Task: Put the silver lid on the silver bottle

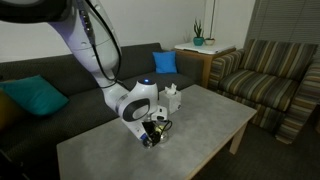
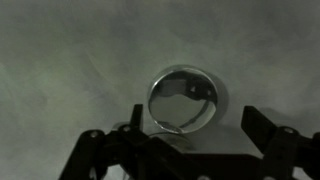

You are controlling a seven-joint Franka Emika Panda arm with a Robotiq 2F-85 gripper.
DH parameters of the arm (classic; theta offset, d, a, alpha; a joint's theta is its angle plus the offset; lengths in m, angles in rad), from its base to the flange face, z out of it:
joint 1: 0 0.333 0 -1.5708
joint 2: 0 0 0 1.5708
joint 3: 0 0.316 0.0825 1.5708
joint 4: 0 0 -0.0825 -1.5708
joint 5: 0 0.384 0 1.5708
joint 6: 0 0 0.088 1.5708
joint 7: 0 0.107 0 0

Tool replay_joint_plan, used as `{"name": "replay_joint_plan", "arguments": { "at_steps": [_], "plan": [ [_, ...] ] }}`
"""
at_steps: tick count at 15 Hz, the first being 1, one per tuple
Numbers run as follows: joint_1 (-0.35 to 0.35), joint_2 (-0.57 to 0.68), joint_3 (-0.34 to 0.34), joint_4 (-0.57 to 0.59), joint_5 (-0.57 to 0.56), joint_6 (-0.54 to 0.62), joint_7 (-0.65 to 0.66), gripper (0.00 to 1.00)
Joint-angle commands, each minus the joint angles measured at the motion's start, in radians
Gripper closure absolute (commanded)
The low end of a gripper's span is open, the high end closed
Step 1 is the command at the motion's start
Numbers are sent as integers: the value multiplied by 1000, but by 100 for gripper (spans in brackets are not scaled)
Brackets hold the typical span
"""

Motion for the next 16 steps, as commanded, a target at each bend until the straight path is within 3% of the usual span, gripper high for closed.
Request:
{"name": "replay_joint_plan", "arguments": {
  "at_steps": [1,11,12,15,16],
  "plan": [
    [27,0,-35,19,26,-56,50,0],
    [57,0,-61,45,23,-141,119,2],
    [59,0,-66,50,23,-143,127,24],
    [74,0,-84,55,21,-152,156,40],
    [78,0,-87,56,20,-155,161,35]
  ]
}}
